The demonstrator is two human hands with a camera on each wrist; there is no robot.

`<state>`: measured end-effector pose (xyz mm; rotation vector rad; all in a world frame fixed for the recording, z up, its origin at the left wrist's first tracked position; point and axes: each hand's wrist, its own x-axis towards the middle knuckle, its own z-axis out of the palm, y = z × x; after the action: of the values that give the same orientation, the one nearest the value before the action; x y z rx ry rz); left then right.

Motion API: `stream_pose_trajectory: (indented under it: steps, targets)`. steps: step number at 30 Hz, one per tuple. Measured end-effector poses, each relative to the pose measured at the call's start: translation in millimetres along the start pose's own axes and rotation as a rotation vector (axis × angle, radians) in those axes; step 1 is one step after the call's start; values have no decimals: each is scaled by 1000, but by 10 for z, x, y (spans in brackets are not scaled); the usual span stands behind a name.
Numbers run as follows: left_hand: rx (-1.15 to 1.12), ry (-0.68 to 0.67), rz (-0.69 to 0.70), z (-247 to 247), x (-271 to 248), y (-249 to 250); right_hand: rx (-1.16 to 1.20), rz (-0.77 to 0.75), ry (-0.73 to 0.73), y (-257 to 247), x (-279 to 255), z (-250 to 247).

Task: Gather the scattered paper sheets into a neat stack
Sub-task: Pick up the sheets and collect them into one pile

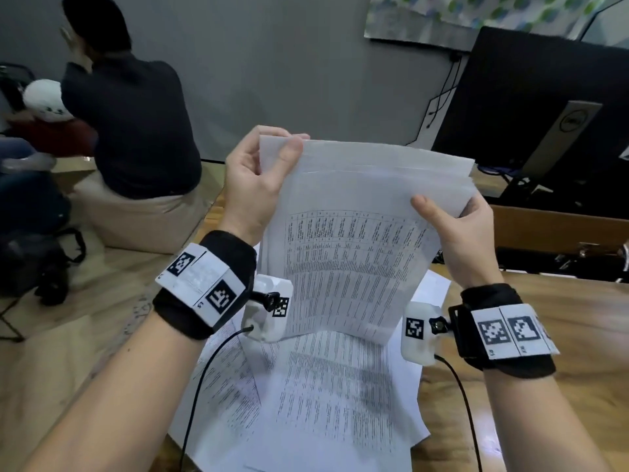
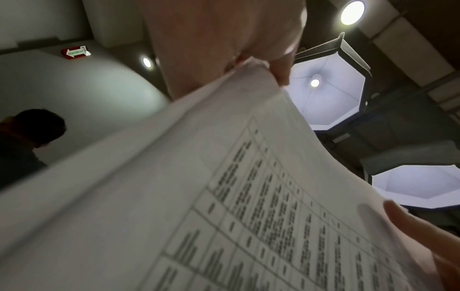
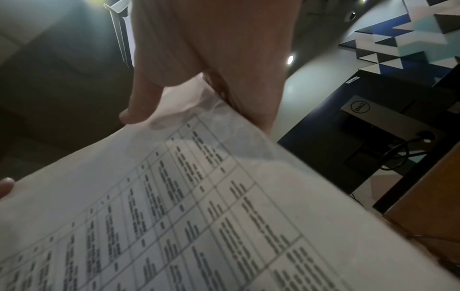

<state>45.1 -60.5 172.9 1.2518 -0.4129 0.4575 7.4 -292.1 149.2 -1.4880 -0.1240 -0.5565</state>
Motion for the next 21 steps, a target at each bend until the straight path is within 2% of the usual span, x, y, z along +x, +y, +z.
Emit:
stream_pose_trajectory:
  steps: [4, 6, 8, 11, 14, 16, 18, 21]
  targets:
    - [-103, 122, -1, -1, -153, -84, -4, 59, -24, 128, -56, 14]
    - [-118, 99, -1, -26, -293, -159, -14, 121, -57, 295, -138, -1]
    - [-56, 8, -33, -64, -449, -262, -40, 193, -93, 510, -252, -25]
    - [76, -117, -257, -165, -717, -491, -71, 311, -64, 844, -427, -56]
    - [340, -112, -506, -241, -890, -664, -134, 387, -54, 1028, -549, -62]
    - [389, -80, -553, -279, -892, -702, -189, 367, -62, 982, -548, -56]
    - [297, -44, -527, -322, -814, -699, -245, 344, -70, 907, -480, -81]
    - [278, -20, -608, -492, -744, -839, -229, 426, -29, 874, -424, -231]
